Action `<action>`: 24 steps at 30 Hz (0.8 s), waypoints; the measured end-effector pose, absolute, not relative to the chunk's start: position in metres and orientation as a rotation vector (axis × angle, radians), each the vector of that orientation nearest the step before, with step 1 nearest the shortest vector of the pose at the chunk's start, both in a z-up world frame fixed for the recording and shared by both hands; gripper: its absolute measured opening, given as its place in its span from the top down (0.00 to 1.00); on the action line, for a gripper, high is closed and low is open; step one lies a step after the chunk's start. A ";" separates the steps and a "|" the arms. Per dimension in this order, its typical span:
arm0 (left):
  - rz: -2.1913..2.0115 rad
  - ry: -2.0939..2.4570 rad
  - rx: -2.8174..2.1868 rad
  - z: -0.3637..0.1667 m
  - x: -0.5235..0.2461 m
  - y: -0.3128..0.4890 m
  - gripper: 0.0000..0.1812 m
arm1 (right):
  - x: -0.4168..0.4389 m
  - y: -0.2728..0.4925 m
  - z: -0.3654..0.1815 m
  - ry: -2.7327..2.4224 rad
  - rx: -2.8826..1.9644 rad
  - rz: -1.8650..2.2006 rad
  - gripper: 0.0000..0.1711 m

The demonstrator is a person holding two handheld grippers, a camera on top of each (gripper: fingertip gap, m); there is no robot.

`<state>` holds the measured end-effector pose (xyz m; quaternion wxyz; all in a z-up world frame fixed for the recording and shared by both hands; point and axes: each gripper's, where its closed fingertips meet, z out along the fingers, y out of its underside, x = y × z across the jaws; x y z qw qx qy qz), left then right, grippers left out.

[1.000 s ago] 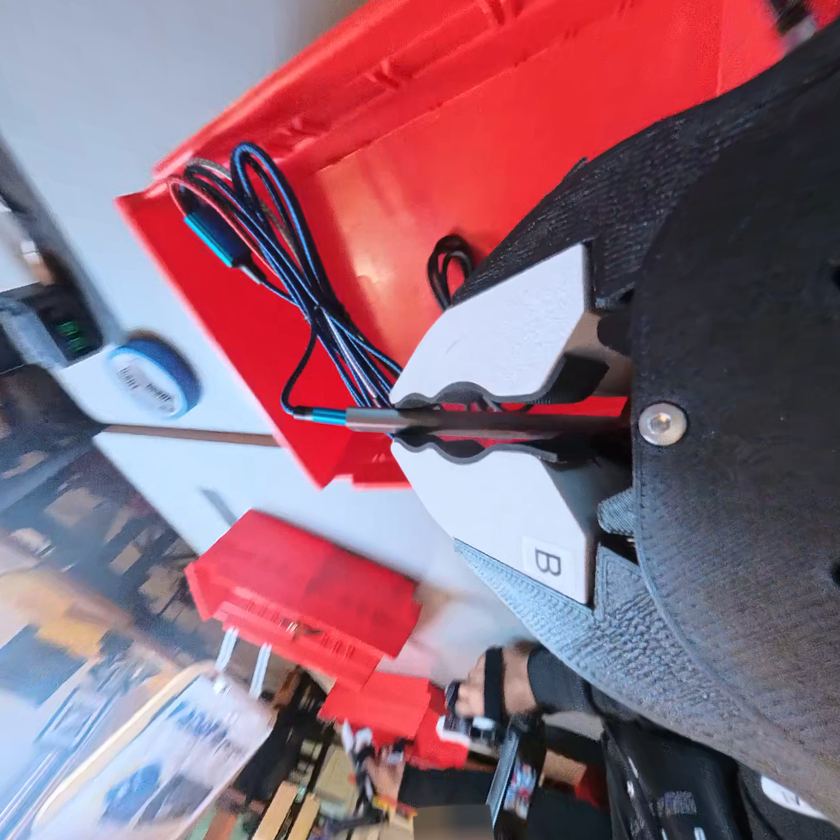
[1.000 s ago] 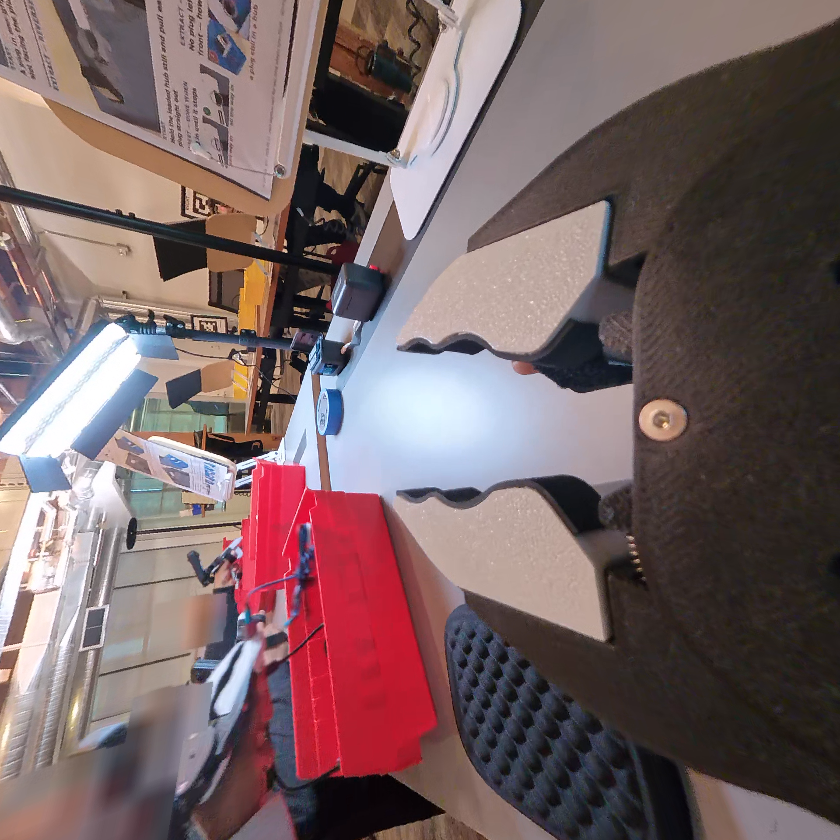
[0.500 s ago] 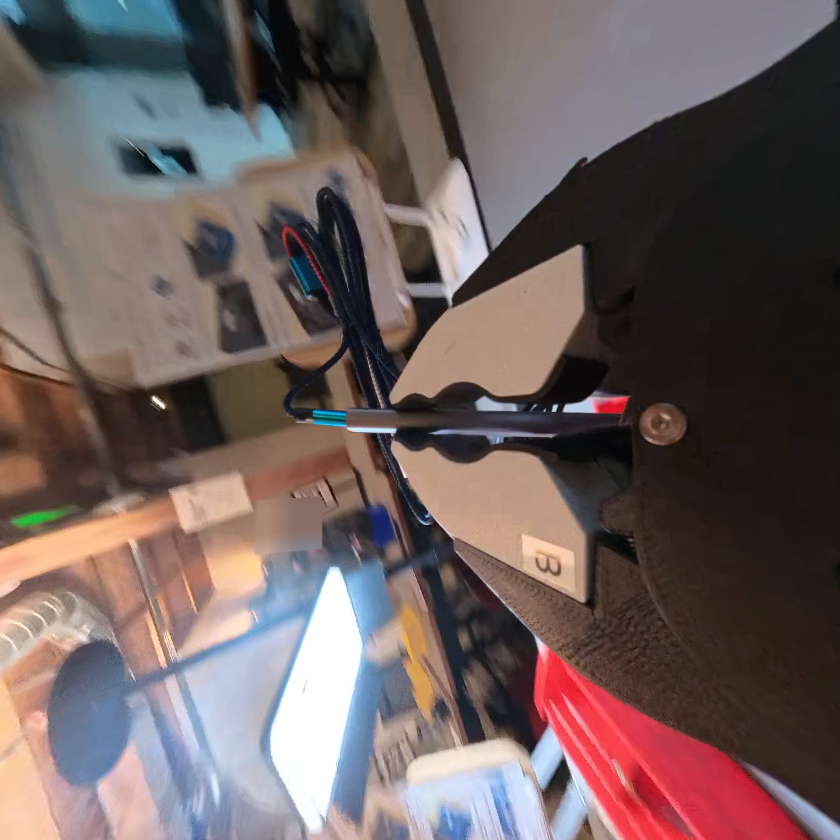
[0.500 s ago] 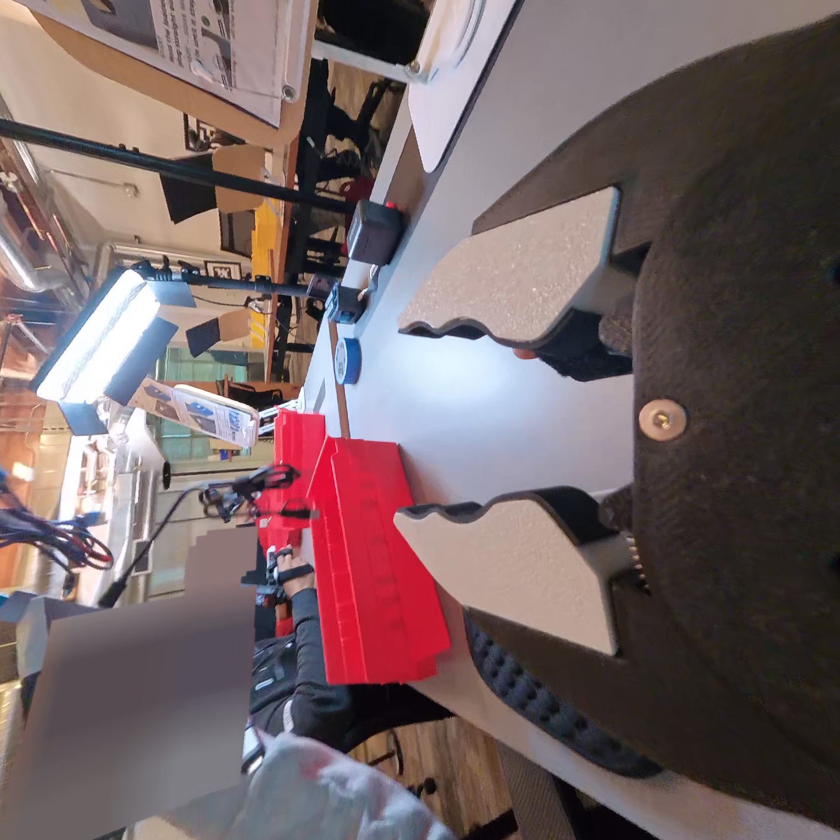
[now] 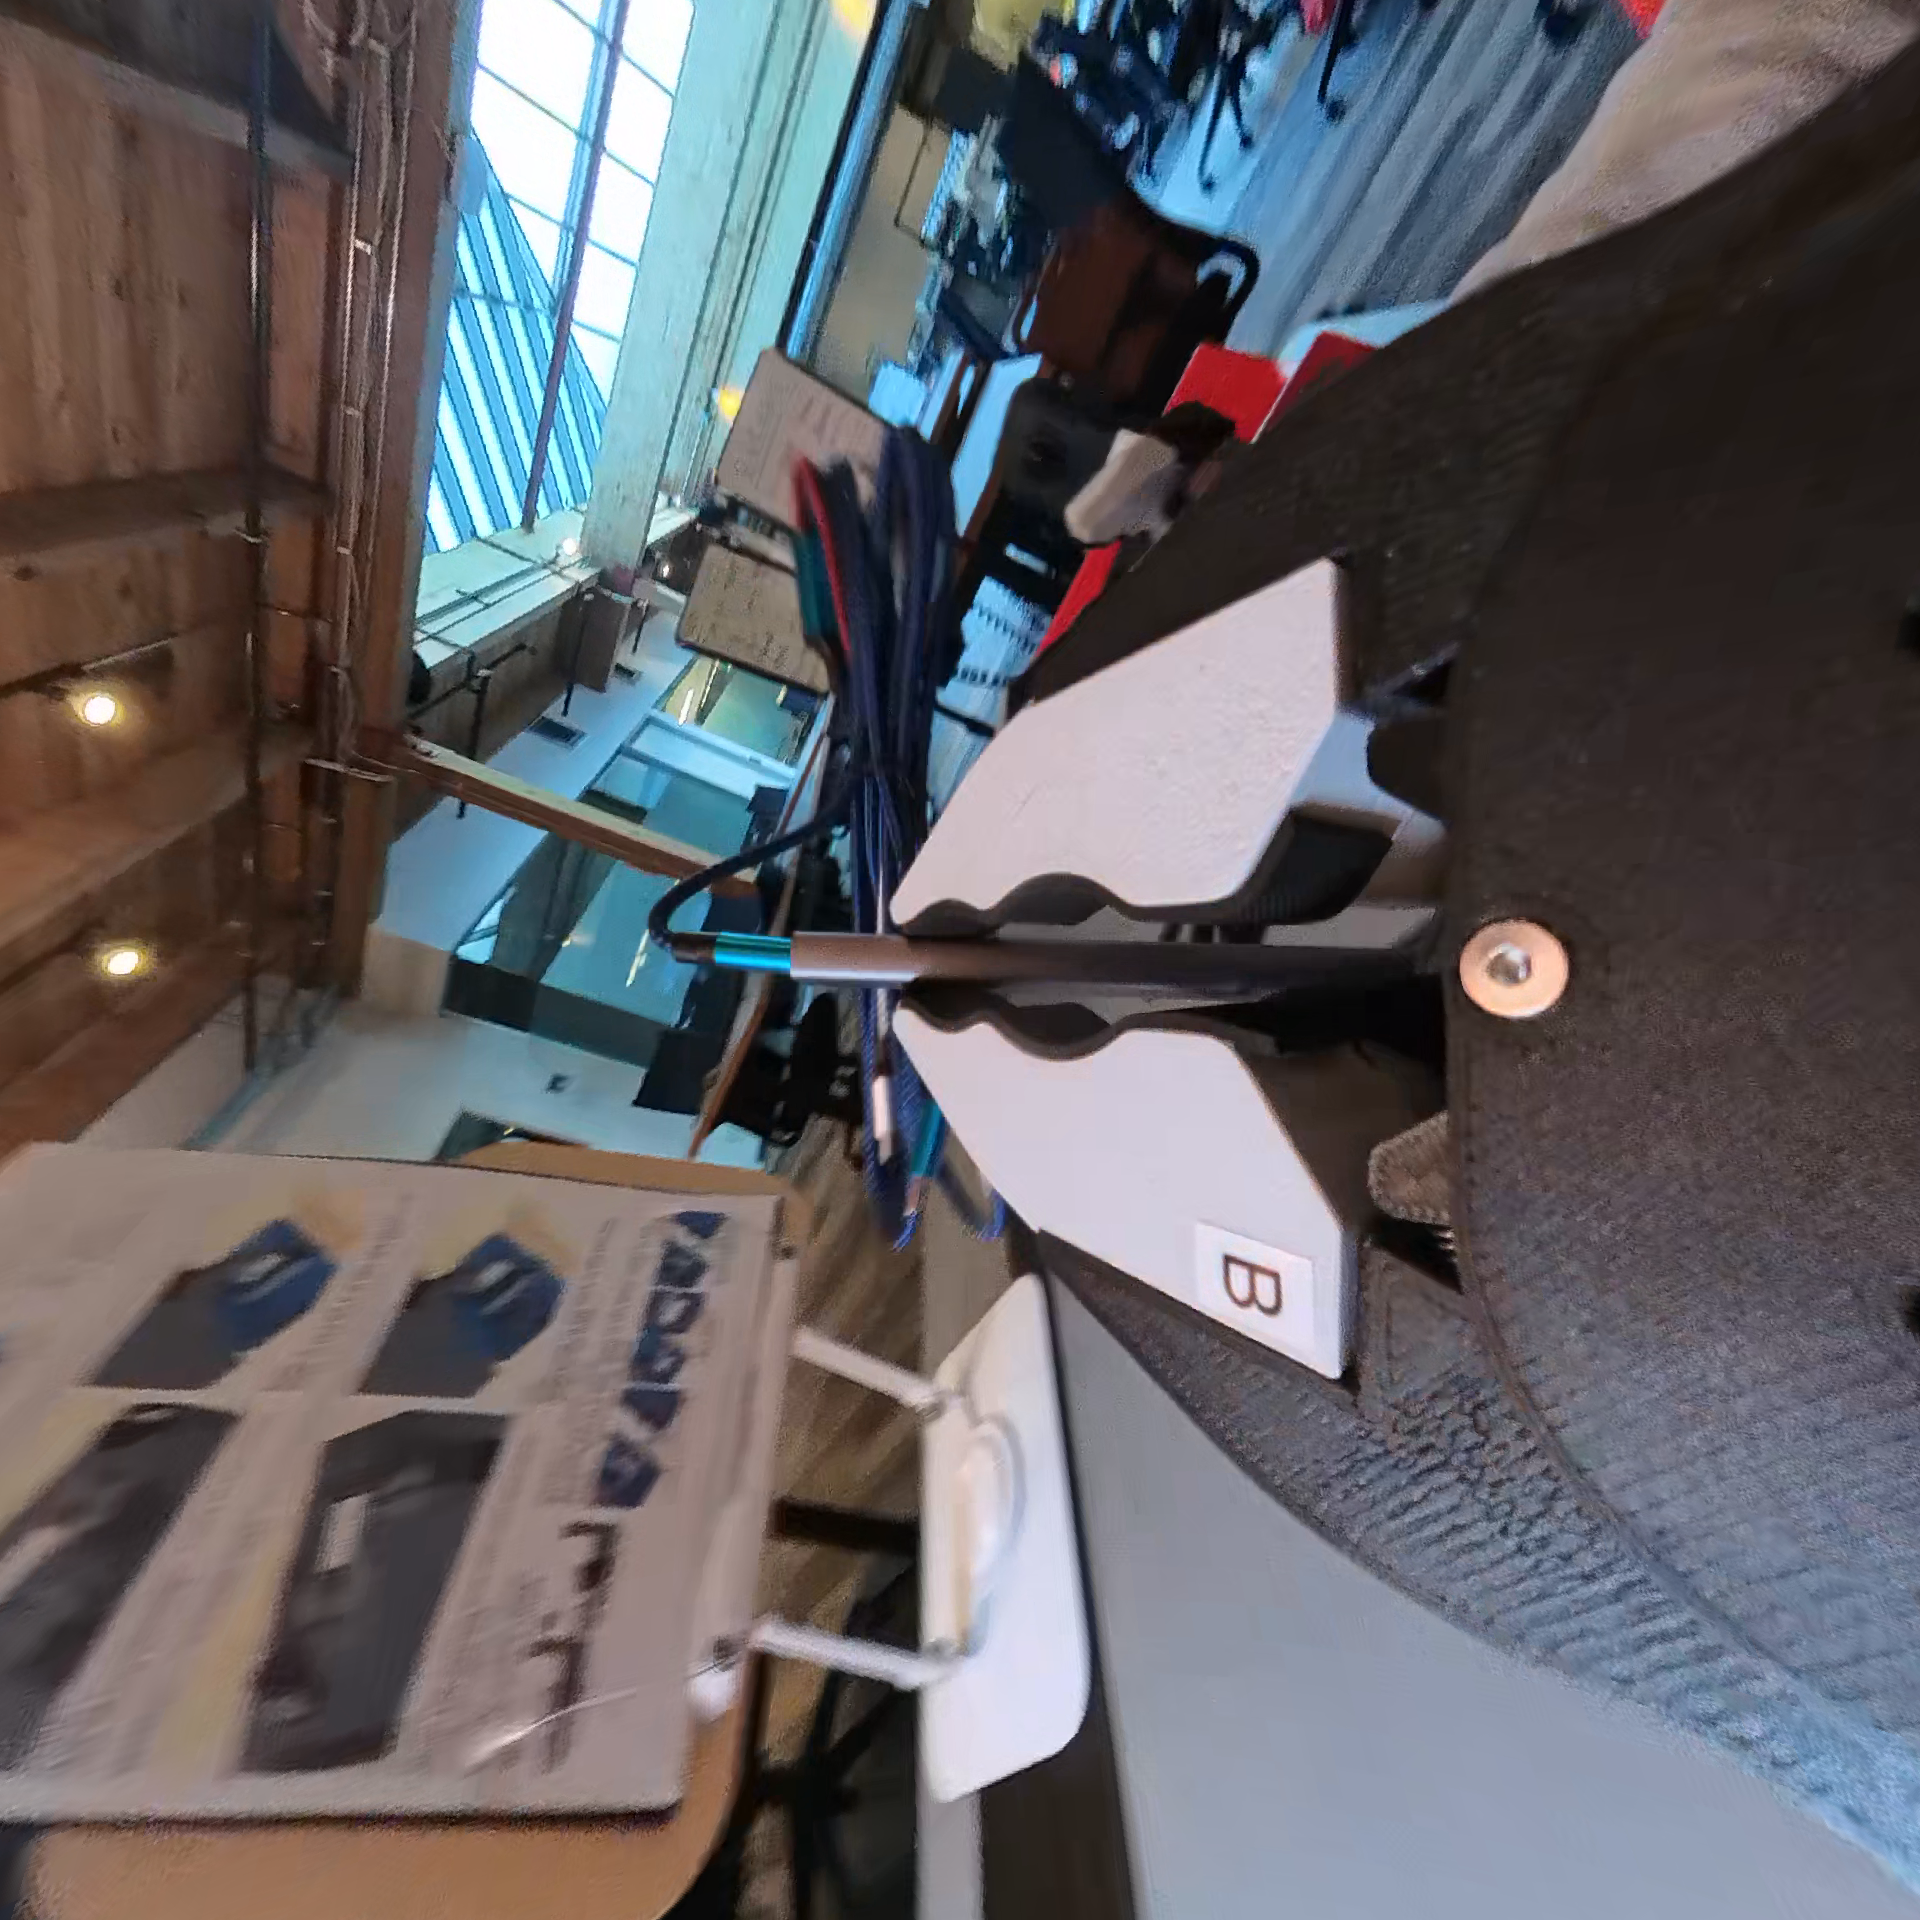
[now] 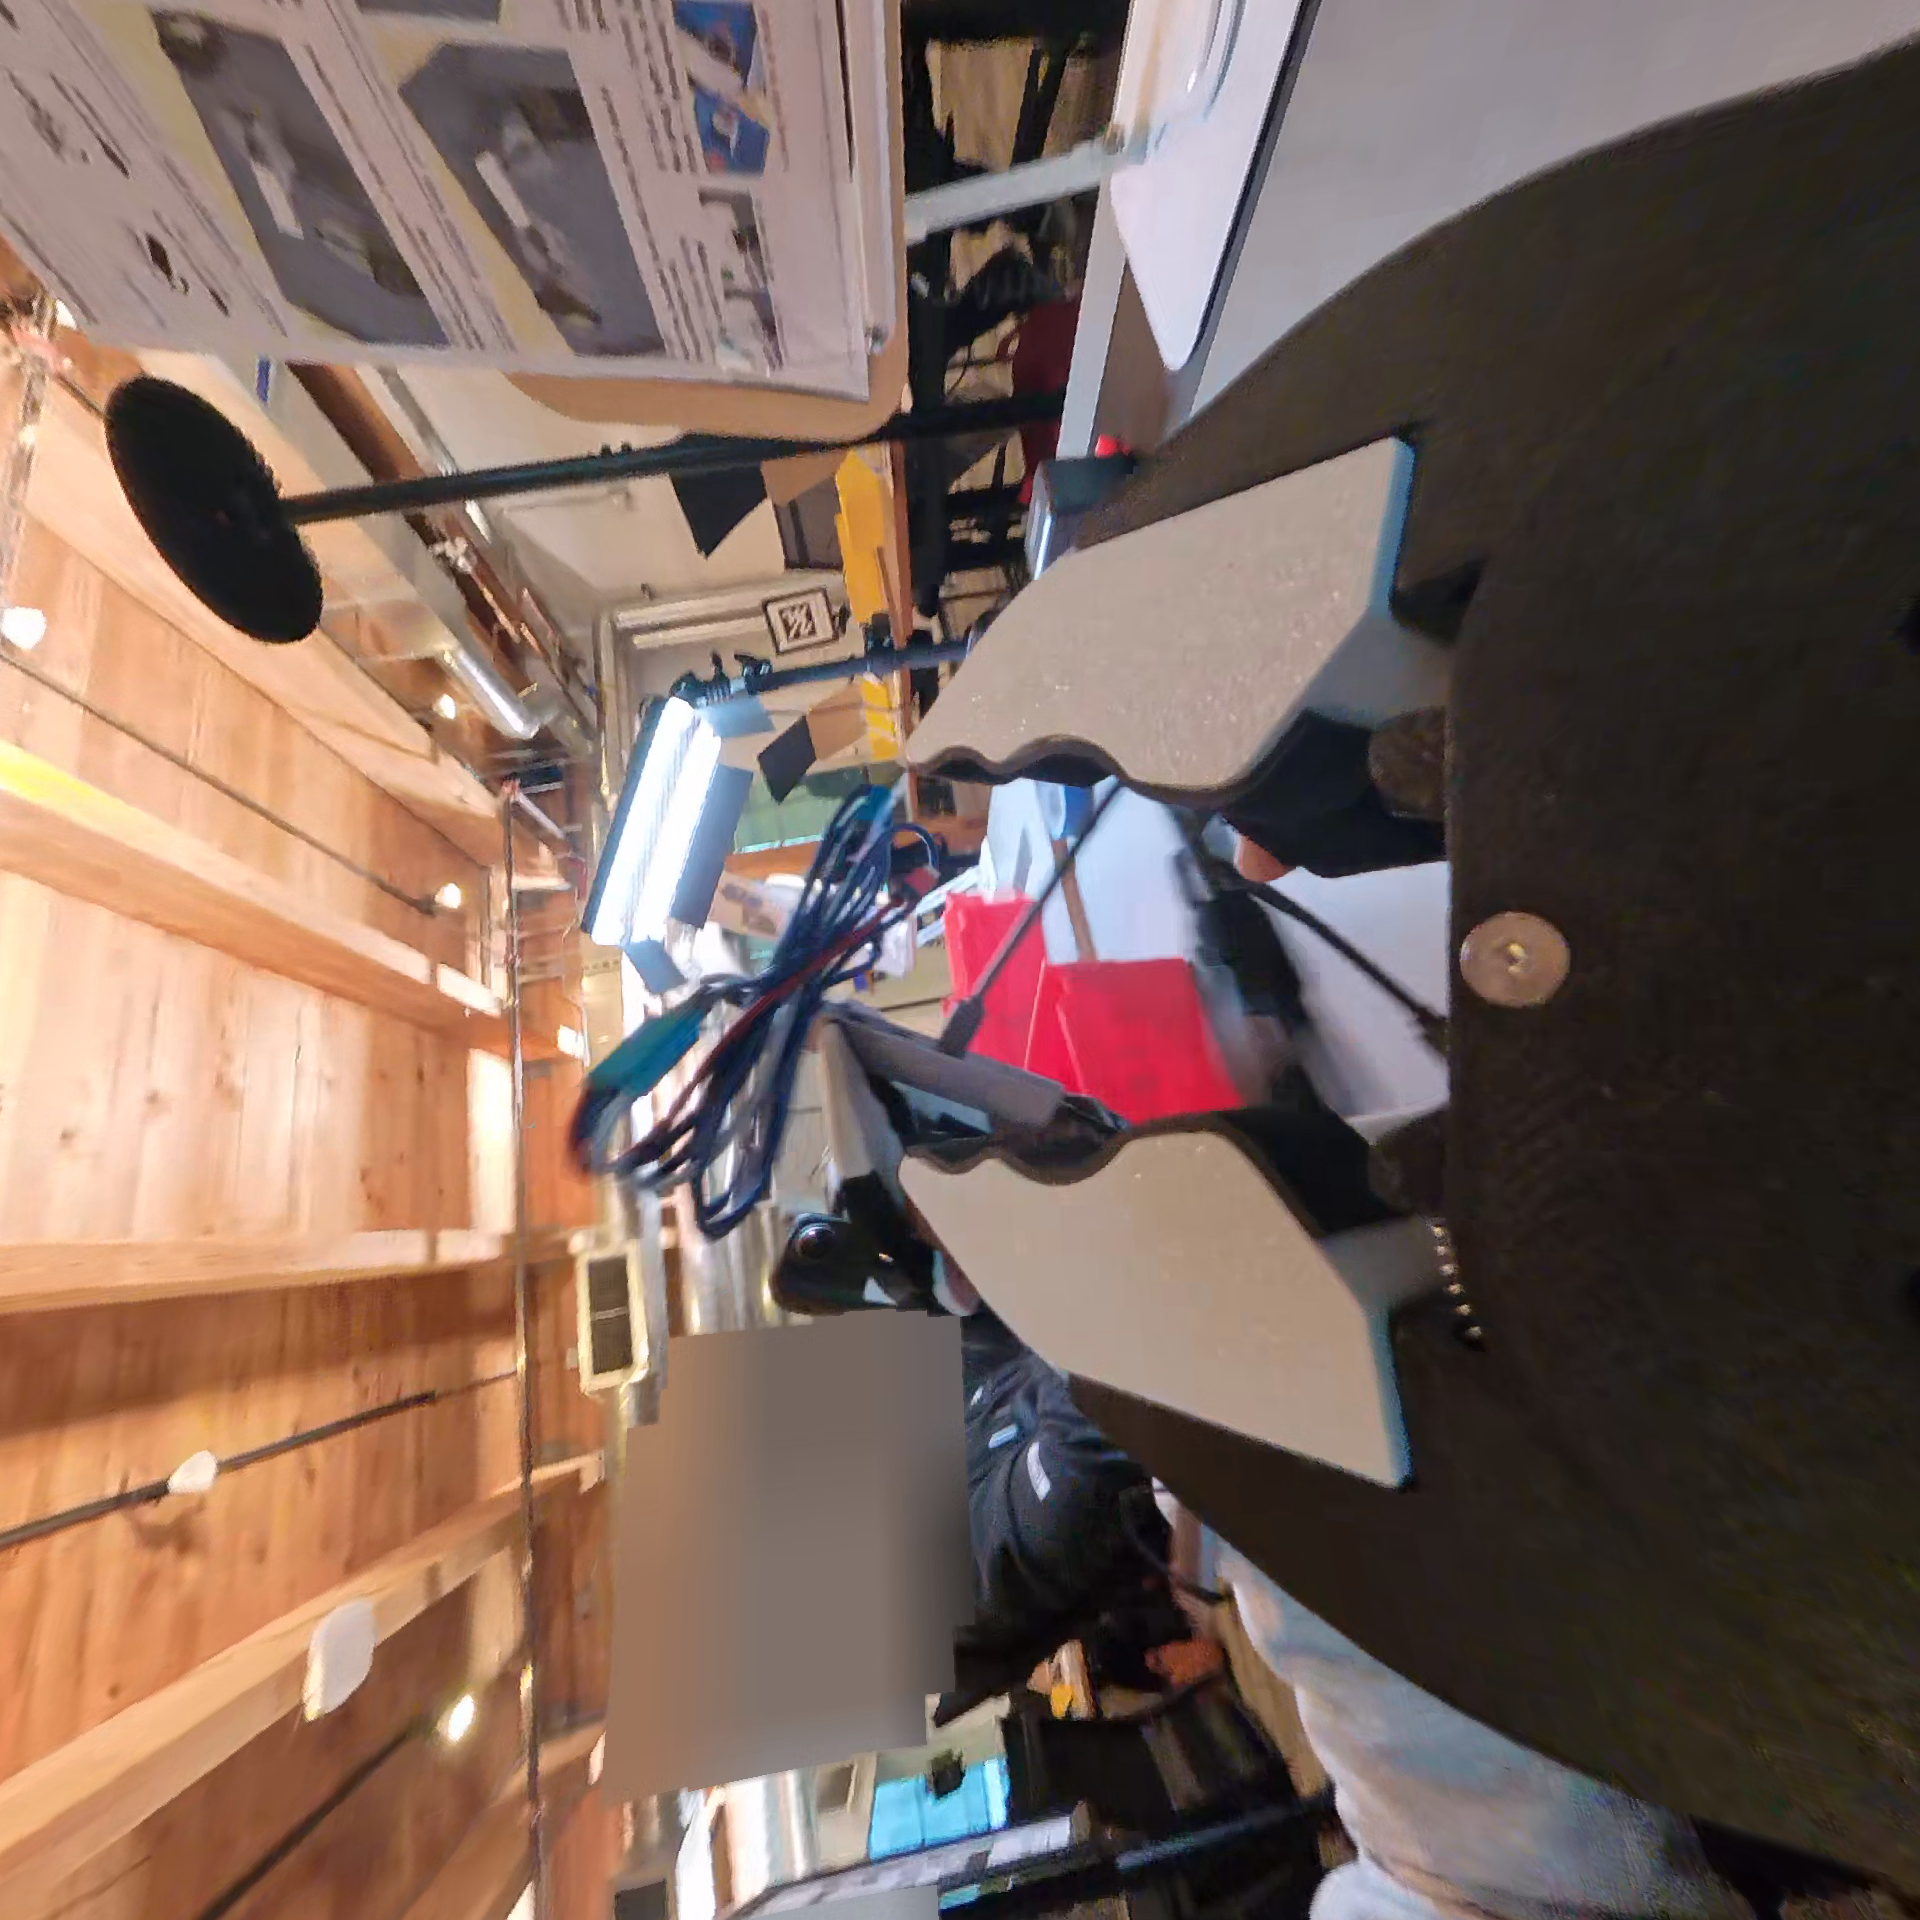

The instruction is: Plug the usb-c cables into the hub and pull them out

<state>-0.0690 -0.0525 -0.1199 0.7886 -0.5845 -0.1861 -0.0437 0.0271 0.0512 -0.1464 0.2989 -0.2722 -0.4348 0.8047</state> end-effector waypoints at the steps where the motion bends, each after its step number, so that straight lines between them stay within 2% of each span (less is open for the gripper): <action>1: -0.141 -0.419 -1.275 -0.135 -0.070 -0.046 0.94 | 0.024 0.054 -0.150 -1.170 -0.737 2.092 0.62; 7: -0.246 -0.535 -1.399 -0.216 -0.080 -0.028 0.94 | 0.029 0.032 -0.158 -1.308 -0.533 1.769 0.70; 11: -0.310 -0.566 -1.436 -0.227 -0.074 -0.022 0.94 | 0.025 -0.014 -0.189 -1.568 -0.386 1.523 0.78; 16: -0.399 -0.604 -1.458 -0.237 -0.059 -0.008 0.94 | -0.011 -0.028 -0.257 -1.818 -0.468 1.055 0.75; 18: -0.412 -0.582 -1.473 -0.237 -0.052 -0.005 0.94 | -0.019 -0.022 -0.265 -1.815 -0.476 0.926 0.74; 24: -0.513 -0.558 -1.465 -0.237 -0.036 0.003 0.94 | -0.021 -0.022 -0.275 -1.831 -0.404 0.782 0.83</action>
